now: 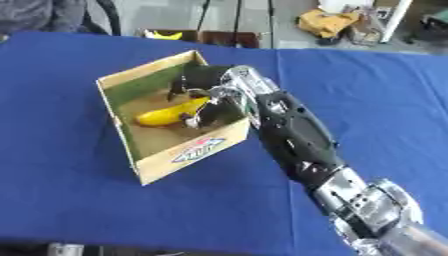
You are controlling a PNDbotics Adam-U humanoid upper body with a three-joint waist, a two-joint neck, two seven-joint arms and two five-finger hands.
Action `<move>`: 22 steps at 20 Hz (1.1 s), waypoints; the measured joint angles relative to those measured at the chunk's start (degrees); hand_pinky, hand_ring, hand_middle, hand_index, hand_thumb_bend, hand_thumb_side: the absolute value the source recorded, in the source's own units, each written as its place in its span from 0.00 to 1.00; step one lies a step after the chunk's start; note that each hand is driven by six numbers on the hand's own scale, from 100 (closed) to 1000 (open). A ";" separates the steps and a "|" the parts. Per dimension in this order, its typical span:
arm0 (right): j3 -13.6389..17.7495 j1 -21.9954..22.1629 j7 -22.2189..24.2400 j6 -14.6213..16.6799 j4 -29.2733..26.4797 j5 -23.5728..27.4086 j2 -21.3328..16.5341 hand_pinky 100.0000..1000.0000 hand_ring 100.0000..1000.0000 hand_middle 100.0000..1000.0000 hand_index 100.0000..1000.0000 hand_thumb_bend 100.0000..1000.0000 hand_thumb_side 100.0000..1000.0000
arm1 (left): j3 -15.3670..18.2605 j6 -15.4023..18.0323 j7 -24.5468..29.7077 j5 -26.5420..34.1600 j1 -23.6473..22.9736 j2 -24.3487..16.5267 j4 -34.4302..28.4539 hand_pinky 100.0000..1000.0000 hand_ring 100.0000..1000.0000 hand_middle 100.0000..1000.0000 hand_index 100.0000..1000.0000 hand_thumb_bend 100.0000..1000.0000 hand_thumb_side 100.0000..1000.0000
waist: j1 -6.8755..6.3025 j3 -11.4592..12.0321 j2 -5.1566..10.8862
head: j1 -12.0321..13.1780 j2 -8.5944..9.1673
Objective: Pick up objects on the table and place them in the box.
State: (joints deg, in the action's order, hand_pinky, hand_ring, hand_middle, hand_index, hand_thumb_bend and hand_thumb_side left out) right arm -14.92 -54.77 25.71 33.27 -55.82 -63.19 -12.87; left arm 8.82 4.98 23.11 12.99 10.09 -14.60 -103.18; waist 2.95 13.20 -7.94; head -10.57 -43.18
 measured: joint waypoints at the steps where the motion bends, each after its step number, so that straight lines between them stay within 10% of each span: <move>1: -0.14 -0.18 0.14 -0.11 -1.28 1.07 -0.60 0.70 0.77 0.80 0.88 0.00 0.24 | 0.02 0.00 0.00 -0.01 -0.01 0.00 0.00 0.48 0.39 0.47 0.61 0.14 1.00 | 0.08 -0.24 0.00 | 0.14 0.00; 8: -0.59 1.12 0.85 -1.73 -11.25 11.05 -7.58 0.68 0.75 0.78 0.88 0.00 0.16 | 0.64 -0.17 -0.56 -0.53 -0.42 -0.13 0.00 0.48 0.39 0.47 0.61 0.14 1.00 | 0.89 -3.18 0.47 | 2.11 0.45; 22: 3.01 17.34 0.16 -11.33 -28.69 26.81 -21.99 0.66 0.73 0.77 0.88 0.00 0.14 | 1.66 0.02 -1.55 -1.77 -2.01 -0.57 0.01 0.47 0.39 0.47 0.61 0.14 1.00 | 0.00 -8.94 0.53 | 4.65 0.44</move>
State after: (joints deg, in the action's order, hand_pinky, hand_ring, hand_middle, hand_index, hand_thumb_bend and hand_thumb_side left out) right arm -11.91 -37.43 25.87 21.94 -84.51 -36.38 -34.85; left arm 10.47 5.00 21.56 11.21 8.08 -15.17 -103.17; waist 2.94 4.27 -7.41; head -5.92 -42.75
